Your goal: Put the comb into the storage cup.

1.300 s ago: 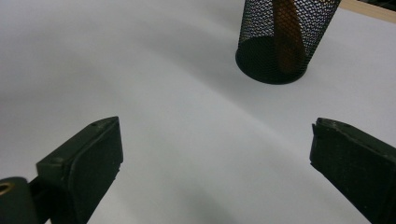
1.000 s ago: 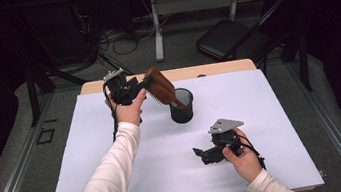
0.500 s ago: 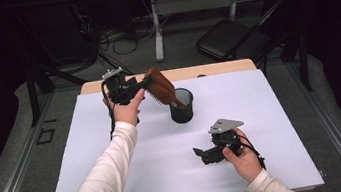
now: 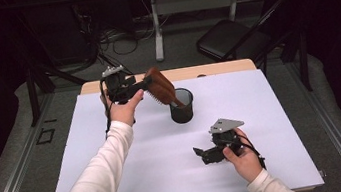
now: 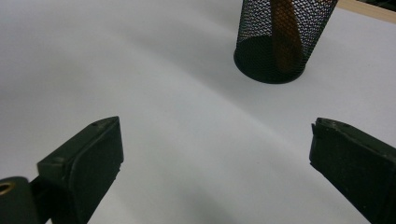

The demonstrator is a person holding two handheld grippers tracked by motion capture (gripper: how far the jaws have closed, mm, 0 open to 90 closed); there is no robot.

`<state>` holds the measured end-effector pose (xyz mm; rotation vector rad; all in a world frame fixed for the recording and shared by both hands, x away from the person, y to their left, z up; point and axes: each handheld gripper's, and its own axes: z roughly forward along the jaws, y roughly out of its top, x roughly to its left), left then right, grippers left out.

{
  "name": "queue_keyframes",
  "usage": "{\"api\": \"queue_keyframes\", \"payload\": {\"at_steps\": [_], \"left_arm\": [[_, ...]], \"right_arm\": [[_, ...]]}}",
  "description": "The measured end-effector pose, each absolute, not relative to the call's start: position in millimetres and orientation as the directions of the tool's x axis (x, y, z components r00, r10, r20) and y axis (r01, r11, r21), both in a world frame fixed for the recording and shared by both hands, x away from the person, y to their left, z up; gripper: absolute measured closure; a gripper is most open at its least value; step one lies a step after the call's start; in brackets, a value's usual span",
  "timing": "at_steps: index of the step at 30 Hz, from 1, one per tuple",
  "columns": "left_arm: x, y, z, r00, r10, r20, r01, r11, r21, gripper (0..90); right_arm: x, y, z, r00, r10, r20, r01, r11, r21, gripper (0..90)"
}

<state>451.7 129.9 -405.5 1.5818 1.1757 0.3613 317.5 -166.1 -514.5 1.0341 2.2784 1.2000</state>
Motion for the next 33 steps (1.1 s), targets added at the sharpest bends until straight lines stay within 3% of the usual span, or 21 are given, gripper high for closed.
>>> {"api": "queue_keyframes", "payload": {"at_steps": [19,33], "left_arm": [[455.0,137.6,-401.4,0.498,0.816,-0.294,0.492,0.013,0.87,28.0],[456.8,142.4,-402.1,0.561,0.796,-0.227,0.439,-0.053,0.897,24.2]], "right_arm": [[317.9,-166.5,-514.5,-0.664,0.748,0.017,0.437,0.369,0.82,2.9],[317.9,-166.6,-514.5,-0.663,0.749,0.017,0.438,0.369,0.82,2.9]]}}
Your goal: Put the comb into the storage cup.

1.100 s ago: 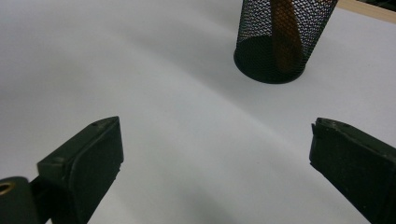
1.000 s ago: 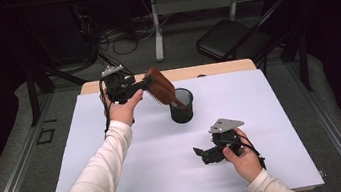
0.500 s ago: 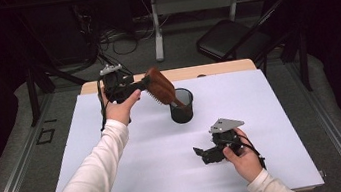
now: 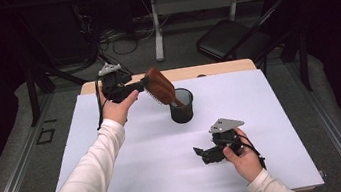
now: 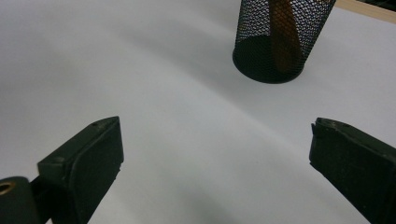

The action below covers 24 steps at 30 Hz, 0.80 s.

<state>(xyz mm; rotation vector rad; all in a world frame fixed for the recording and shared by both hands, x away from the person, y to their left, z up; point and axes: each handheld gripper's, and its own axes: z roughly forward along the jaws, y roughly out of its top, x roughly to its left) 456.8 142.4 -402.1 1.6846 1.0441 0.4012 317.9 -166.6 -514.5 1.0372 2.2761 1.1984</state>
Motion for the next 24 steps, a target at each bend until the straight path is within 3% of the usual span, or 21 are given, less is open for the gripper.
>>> {"api": "queue_keyframes", "payload": {"at_steps": [24], "left_arm": [[455.4,146.0,-403.2,0.617,0.76,-0.206,0.371,-0.05,0.927,15.5]], "right_arm": [[317.8,-166.5,-514.6,-0.663,0.748,0.014,0.437,0.372,0.819,2.9]]}}
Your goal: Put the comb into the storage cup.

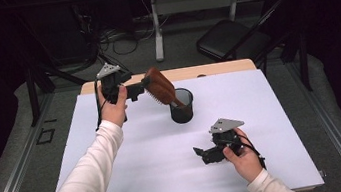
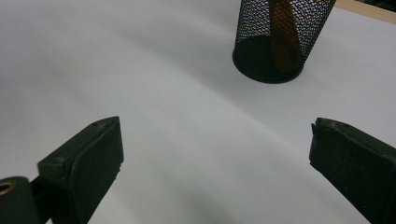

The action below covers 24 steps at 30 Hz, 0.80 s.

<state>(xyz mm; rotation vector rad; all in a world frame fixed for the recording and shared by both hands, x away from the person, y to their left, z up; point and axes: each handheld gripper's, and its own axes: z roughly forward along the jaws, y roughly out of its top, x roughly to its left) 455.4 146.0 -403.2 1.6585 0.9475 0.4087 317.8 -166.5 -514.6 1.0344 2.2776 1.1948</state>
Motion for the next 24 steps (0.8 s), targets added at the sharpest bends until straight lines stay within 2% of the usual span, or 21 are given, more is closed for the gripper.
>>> {"api": "queue_keyframes", "payload": {"at_steps": [15,24], "left_arm": [[451.3,147.0,-403.0,0.63,0.768,-0.119,0.324,-0.121,0.938,15.3],[449.9,144.9,-402.8,0.632,0.768,-0.108,0.322,-0.133,0.937,15.3]], "right_arm": [[317.6,-166.3,-514.6,-0.663,0.748,0.013,0.435,0.372,0.82,2.9],[317.5,-166.1,-514.6,-0.664,0.748,0.015,0.436,0.371,0.82,2.9]]}}
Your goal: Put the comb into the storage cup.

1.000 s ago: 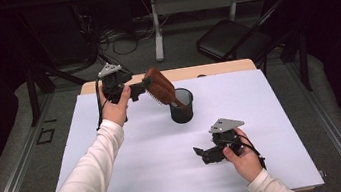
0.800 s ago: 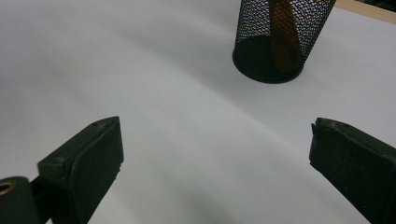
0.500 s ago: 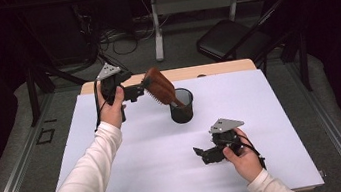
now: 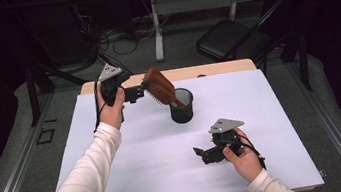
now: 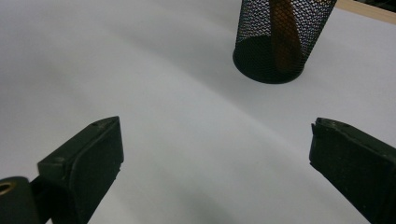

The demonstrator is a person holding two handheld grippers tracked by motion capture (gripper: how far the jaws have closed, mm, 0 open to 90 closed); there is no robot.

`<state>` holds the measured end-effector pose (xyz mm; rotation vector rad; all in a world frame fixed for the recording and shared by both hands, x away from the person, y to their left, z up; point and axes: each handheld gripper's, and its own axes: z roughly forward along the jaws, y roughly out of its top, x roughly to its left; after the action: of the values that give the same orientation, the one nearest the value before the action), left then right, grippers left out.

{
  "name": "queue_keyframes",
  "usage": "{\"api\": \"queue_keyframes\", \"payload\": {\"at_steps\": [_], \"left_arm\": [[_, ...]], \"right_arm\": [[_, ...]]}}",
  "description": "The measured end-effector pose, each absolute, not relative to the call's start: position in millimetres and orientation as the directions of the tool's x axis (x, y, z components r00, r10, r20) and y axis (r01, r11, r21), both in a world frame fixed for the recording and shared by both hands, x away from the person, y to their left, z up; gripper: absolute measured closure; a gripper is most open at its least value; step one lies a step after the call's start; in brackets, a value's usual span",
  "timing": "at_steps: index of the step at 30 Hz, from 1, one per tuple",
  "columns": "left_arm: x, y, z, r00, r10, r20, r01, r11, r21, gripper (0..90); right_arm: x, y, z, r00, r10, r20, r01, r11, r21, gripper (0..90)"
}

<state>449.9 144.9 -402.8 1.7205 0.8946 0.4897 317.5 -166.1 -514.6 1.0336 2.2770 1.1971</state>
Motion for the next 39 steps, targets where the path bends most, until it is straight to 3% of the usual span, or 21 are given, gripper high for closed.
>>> {"api": "queue_keyframes", "payload": {"at_steps": [39], "left_arm": [[428.6,140.1,-398.3,0.678,0.729,-0.093,0.336,-0.194,0.922,15.3]], "right_arm": [[317.8,-168.2,-513.2,-0.66,0.751,0.02,0.435,0.36,0.825,3.3]]}}
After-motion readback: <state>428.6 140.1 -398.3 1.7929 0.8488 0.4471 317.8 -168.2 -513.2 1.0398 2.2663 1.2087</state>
